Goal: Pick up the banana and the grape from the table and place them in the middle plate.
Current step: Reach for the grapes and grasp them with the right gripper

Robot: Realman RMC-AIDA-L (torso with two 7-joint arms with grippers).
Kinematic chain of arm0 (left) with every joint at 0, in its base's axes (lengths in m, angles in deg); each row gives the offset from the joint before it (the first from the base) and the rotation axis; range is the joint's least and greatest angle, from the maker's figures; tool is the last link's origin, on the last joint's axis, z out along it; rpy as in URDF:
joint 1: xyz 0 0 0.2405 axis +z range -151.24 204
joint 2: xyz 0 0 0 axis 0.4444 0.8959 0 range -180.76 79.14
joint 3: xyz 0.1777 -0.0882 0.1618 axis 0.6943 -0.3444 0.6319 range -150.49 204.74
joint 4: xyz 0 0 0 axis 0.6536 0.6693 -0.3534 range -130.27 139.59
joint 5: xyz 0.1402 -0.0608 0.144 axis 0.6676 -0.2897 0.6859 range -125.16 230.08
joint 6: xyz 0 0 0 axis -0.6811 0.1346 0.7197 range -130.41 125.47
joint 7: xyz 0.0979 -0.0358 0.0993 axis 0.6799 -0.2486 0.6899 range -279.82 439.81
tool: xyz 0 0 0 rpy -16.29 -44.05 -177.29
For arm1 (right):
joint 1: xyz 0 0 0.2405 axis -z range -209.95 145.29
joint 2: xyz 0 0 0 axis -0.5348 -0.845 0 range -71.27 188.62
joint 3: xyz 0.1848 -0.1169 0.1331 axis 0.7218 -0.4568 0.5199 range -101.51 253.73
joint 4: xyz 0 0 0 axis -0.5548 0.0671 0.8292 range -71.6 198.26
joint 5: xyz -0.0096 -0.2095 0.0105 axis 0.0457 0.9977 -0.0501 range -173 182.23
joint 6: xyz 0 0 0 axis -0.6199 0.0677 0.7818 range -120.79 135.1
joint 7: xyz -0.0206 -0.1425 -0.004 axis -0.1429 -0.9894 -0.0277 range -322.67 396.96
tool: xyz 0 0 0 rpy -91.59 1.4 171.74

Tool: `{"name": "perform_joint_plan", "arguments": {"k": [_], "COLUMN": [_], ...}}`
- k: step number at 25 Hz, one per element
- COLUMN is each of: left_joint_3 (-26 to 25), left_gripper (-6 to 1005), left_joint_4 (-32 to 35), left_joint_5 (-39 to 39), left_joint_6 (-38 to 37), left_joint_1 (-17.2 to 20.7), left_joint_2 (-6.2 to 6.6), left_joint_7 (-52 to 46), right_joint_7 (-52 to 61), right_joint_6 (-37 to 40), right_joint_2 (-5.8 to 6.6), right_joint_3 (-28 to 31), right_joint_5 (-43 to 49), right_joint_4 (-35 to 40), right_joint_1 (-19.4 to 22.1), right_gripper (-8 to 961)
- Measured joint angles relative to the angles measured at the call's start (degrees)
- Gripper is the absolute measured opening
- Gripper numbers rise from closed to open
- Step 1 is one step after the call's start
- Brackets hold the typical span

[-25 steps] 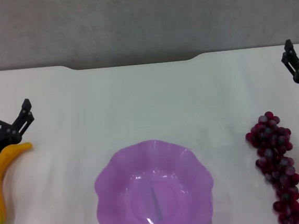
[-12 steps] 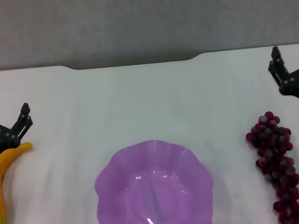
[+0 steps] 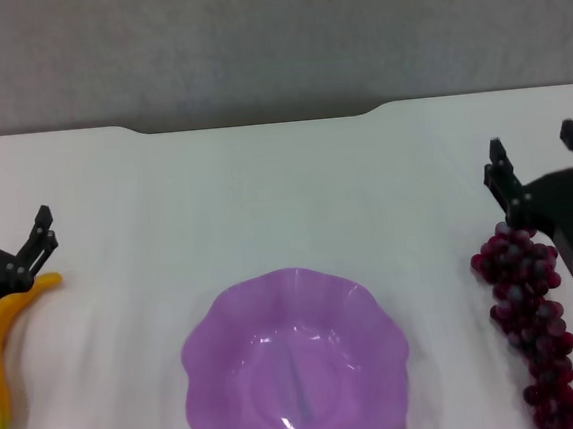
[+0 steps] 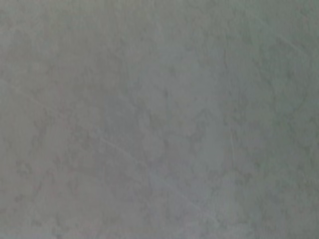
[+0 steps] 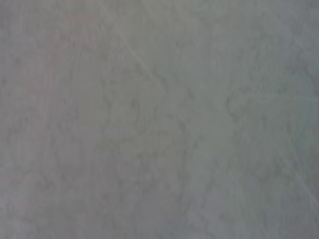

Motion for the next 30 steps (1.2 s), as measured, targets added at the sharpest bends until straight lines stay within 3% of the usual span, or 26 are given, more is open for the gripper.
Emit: {"name": "perform_joint_plan", "arguments": {"k": [15, 30], "left_joint_3": [-0.44, -0.62], "left_gripper": [905, 905], "left_joint_4": [0.34, 0.05], "left_joint_5": [-0.41, -0.63], "left_joint_6": [-1.05, -1.53], "left_joint_1": [1.81, 2.56], "left_joint_2": [0.08, 0.08], "left_joint_7": [0.0, -0.14], "right_joint_7": [-3.09, -6.38], "right_joint_6": [1.34, 1.29], "right_joint_2": [0.31, 1.58], "right_joint_3": [-4.78, -3.83], "right_joint_5": [-14.51, -25.32], "right_joint_4": [1.81, -1.28], "right_joint_1": [1.77, 0.81], "right_gripper": [740, 740]}}
